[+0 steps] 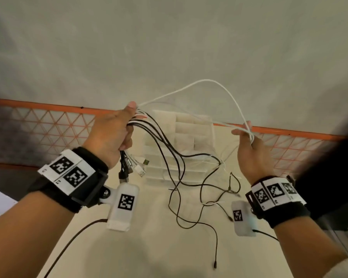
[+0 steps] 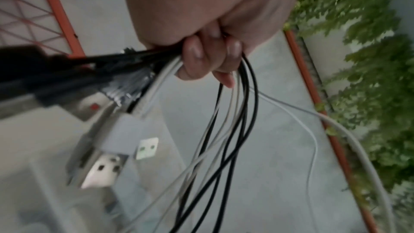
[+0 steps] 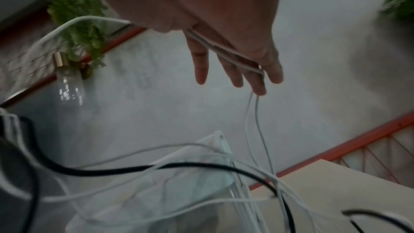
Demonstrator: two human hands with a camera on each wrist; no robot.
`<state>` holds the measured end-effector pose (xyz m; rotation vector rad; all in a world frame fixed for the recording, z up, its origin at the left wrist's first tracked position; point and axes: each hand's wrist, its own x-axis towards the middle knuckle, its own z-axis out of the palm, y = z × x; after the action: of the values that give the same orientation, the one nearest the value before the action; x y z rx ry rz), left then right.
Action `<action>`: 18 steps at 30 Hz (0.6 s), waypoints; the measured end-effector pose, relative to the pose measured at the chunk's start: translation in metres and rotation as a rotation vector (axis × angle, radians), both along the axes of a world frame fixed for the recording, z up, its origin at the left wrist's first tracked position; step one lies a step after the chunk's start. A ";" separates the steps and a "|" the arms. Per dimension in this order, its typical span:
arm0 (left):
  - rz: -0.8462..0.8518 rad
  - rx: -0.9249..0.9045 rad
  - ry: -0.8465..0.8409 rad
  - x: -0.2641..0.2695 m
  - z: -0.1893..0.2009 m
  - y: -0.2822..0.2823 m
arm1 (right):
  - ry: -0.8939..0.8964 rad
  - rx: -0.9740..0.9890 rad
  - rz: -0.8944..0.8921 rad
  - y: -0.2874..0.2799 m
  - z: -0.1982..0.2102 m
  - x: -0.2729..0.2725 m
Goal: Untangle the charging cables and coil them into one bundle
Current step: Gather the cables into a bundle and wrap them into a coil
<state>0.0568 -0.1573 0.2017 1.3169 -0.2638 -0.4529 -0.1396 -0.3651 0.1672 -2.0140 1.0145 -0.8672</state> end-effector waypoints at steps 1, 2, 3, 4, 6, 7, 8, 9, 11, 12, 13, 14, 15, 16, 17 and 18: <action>0.019 0.065 -0.030 0.001 -0.007 -0.001 | -0.034 -0.011 0.017 0.006 -0.003 0.000; 0.034 0.138 -0.062 0.002 -0.014 -0.001 | -0.069 -0.023 0.031 0.009 -0.006 0.001; 0.039 0.220 -0.097 0.002 -0.023 -0.002 | -0.101 -0.029 0.043 0.012 -0.005 0.002; 0.036 0.306 -0.137 0.003 -0.032 -0.003 | -0.136 -0.035 0.051 0.015 -0.002 0.003; 0.020 0.470 -0.227 0.002 -0.051 -0.006 | -0.249 -0.046 0.072 0.019 0.015 0.007; 0.008 0.540 -0.261 0.002 -0.060 -0.007 | -0.318 -0.067 0.097 0.022 0.027 0.009; -0.006 0.593 -0.276 0.000 -0.066 -0.008 | -0.378 -0.098 0.125 0.024 0.037 0.009; -0.013 0.623 -0.275 0.000 -0.071 -0.008 | -0.406 -0.134 0.155 0.026 0.046 0.009; 0.005 0.544 -0.184 0.003 -0.076 -0.006 | -0.332 -0.190 0.182 0.022 0.046 0.008; 0.021 0.428 -0.108 0.005 -0.073 -0.003 | -0.238 -0.212 0.162 0.016 0.036 0.008; 0.040 0.301 -0.032 0.008 -0.067 0.000 | -0.106 -0.209 0.129 0.007 0.021 0.006; 0.064 0.207 0.013 0.013 -0.058 0.004 | 0.064 -0.181 0.083 -0.005 -0.001 0.003; 0.088 0.135 0.037 0.020 -0.048 0.008 | 0.277 -0.142 0.045 -0.018 -0.026 -0.001; 0.111 0.053 0.061 0.026 -0.038 0.011 | 0.500 -0.106 0.023 -0.031 -0.056 -0.007; 0.137 -0.030 0.107 0.032 -0.028 0.012 | 0.696 -0.071 0.009 -0.039 -0.083 -0.016; 0.159 -0.090 0.151 0.037 -0.020 0.012 | 0.834 -0.025 -0.012 -0.045 -0.109 -0.024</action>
<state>0.0935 -0.1457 0.1814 1.1991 -0.0525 -0.3987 -0.1633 -0.4103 0.0585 -2.4377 1.4418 0.0058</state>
